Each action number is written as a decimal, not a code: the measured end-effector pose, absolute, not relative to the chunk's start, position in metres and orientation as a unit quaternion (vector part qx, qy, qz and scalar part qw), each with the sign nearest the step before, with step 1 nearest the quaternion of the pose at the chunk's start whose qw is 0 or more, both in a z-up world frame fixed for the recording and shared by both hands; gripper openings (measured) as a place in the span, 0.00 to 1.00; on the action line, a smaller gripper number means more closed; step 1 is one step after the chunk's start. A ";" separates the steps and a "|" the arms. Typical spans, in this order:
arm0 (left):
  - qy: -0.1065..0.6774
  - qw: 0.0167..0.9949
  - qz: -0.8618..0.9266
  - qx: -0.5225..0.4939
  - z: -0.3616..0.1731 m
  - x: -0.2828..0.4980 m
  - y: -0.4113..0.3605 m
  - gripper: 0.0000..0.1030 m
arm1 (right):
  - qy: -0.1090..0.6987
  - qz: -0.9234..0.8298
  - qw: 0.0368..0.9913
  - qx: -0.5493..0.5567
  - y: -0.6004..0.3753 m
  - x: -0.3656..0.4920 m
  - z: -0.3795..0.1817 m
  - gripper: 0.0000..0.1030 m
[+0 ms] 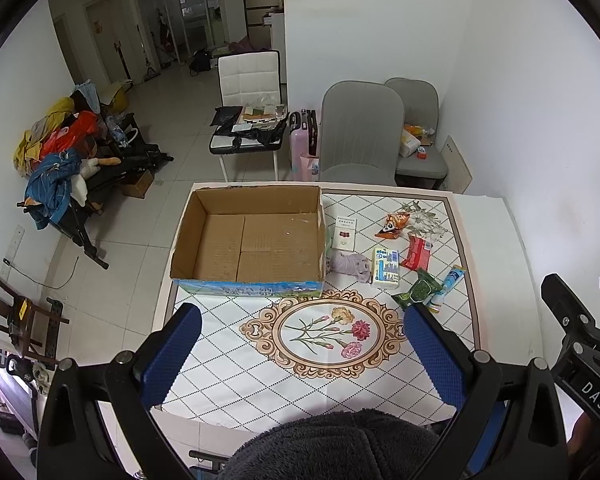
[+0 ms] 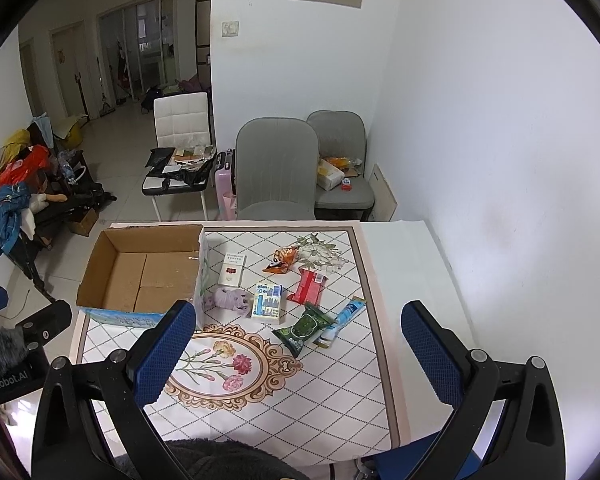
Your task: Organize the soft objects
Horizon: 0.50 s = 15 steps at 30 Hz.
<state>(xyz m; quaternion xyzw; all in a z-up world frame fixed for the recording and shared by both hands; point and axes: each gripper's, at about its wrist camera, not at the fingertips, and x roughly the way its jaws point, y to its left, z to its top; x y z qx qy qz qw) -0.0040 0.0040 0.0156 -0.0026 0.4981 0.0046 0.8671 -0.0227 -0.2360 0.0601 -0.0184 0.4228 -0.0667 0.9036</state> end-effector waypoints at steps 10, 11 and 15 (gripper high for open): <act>0.496 0.868 0.003 -0.004 0.019 -0.007 0.004 1.00 | 0.419 -0.069 0.905 -0.016 -0.240 -0.029 0.065 1.00; 0.495 0.869 0.003 -0.003 0.020 -0.007 0.004 1.00 | 0.419 -0.069 0.905 -0.015 -0.239 -0.030 0.065 1.00; 0.496 0.868 0.004 -0.005 0.020 -0.009 0.003 1.00 | 0.420 -0.067 0.905 -0.014 -0.239 -0.032 0.065 1.00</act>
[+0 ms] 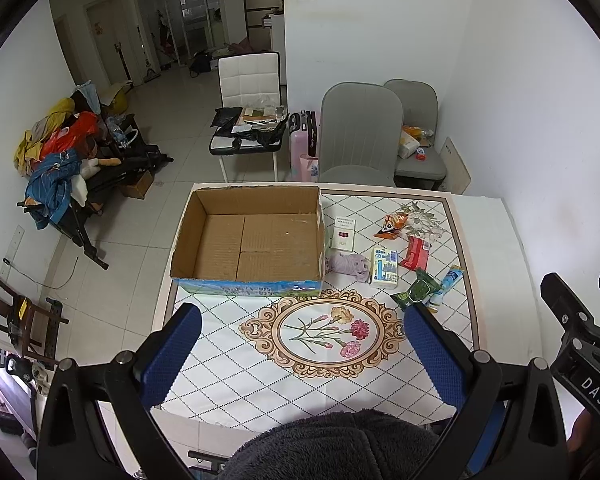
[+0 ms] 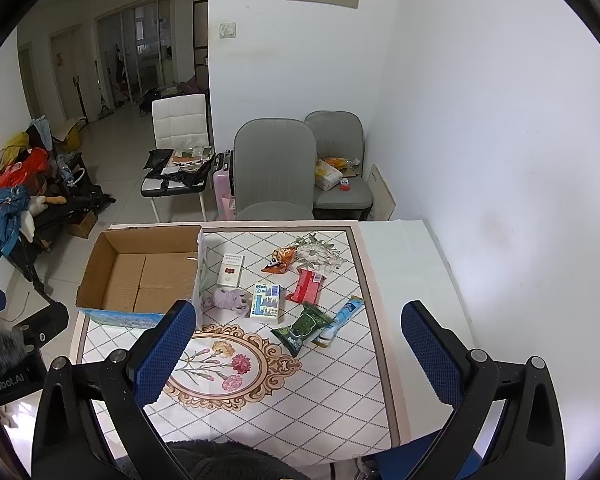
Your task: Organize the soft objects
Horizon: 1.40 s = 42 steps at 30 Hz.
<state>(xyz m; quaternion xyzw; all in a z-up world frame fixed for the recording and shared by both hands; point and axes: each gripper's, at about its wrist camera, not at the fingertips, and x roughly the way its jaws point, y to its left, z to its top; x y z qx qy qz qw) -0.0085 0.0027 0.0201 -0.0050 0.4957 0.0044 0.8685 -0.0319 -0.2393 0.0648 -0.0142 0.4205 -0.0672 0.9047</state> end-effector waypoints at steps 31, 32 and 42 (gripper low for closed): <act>0.622 0.776 -0.099 0.037 -0.162 0.150 -0.124 0.97 | 0.603 -0.119 0.757 0.221 -0.424 0.084 -0.170 1.00; 0.630 0.769 -0.101 0.037 -0.178 0.159 -0.130 0.92 | 0.612 -0.117 0.746 0.234 -0.429 0.093 -0.191 1.00; 0.712 0.699 -0.050 0.042 -0.294 0.227 -0.143 0.88 | 0.706 -0.068 0.628 0.322 -0.392 0.175 -0.376 0.78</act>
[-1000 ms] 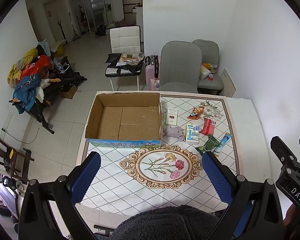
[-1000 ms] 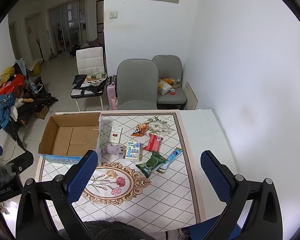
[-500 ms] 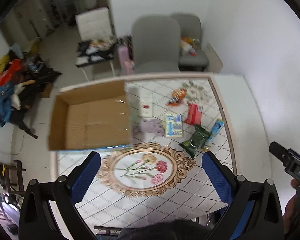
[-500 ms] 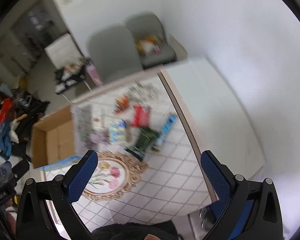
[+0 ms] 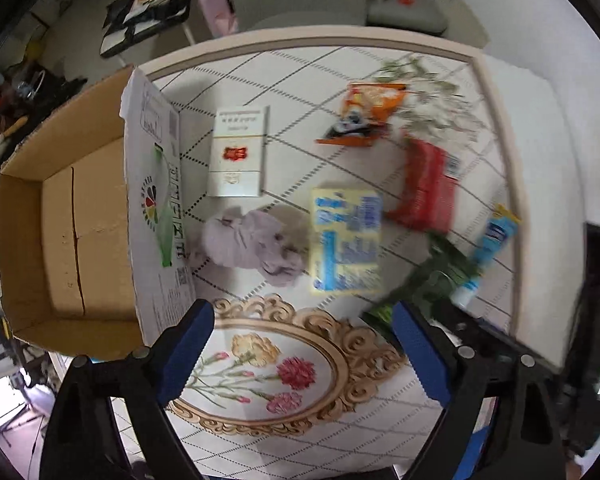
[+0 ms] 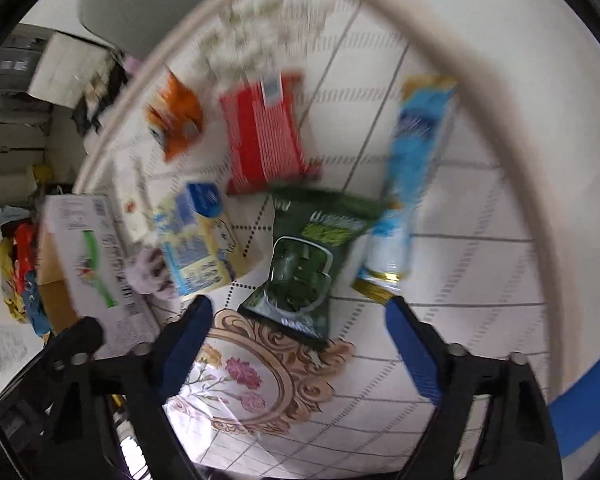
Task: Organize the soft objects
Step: 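Grasp the yellow milk carton with the left tool while the right tool grasps the green wipes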
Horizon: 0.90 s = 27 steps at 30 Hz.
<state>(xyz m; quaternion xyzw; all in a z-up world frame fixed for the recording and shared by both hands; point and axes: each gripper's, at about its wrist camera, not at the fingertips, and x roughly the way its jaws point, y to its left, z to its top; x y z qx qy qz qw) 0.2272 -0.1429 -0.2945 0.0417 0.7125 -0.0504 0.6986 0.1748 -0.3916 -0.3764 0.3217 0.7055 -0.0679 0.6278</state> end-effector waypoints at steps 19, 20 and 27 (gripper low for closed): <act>0.809 0.570 -0.120 0.075 -0.416 0.267 -0.199 0.89 | 0.766 -0.059 0.589 0.252 -0.403 0.170 -0.433 0.42; 0.810 0.570 -0.117 0.079 -0.421 0.266 -0.201 0.89 | 0.765 -0.058 0.589 0.252 -0.403 0.170 -0.433 0.42; 0.794 0.592 -0.087 0.105 -0.439 0.256 -0.206 0.59 | 0.768 -0.070 0.594 0.231 -0.399 0.181 -0.444 0.45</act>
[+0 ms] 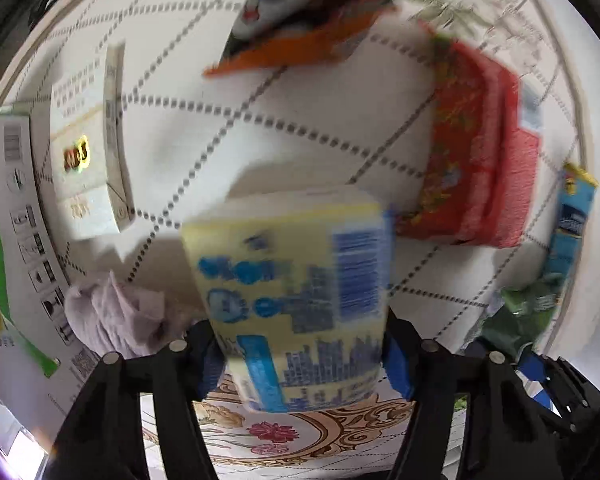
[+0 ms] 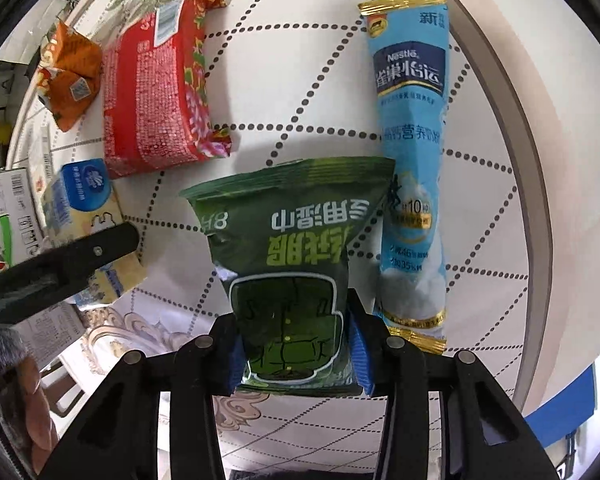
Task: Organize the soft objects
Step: 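Grasp the yellow milk carton with the left tool while the right tool grasps the green wipes, then carry both items over the box and open both tools to drop them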
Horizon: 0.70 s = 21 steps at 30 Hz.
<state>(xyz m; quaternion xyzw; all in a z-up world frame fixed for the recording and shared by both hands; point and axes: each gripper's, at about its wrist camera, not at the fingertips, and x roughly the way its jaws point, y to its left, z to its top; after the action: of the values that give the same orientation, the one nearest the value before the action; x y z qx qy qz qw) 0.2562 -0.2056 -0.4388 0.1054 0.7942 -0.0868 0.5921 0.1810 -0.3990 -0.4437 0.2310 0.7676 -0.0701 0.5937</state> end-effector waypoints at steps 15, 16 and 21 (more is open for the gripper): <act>0.712 0.690 -0.126 0.042 -0.317 0.185 -0.163 0.58 | 0.725 -0.024 0.653 0.217 -0.362 0.157 -0.377 0.35; 0.705 0.697 -0.128 0.032 -0.304 0.183 -0.157 0.58 | 0.717 -0.009 0.663 0.217 -0.354 0.157 -0.362 0.35; 0.663 0.738 -0.125 -0.027 -0.226 0.193 -0.098 0.58 | 0.686 0.056 0.692 0.217 -0.310 0.170 -0.300 0.35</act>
<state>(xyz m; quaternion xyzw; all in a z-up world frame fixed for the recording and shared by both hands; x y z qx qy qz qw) 0.1927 -0.0978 -0.2265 -0.0273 0.6631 -0.1247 0.7375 0.1699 -0.3099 -0.3000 0.2172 0.6858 0.0562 0.6923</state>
